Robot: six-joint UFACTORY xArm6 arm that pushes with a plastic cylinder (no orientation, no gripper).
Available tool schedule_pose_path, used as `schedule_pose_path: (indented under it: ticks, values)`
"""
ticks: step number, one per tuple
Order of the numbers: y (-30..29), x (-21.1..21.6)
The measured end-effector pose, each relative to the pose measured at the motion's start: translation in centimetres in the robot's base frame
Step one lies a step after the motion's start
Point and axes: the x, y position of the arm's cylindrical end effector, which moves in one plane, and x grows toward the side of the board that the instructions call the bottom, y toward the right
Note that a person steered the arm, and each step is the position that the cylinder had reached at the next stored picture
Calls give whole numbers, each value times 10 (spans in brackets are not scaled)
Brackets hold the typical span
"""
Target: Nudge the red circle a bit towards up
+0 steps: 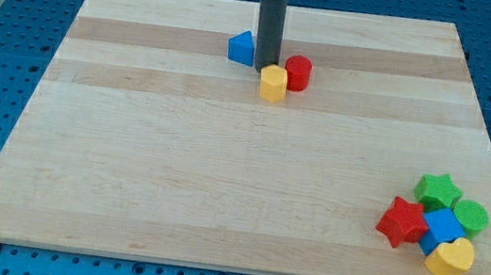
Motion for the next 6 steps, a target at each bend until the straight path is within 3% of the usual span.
schedule_pose_path:
  ticks: [1, 3, 6]
  values:
    - [8, 39]
    - [8, 50]
    - [6, -20]
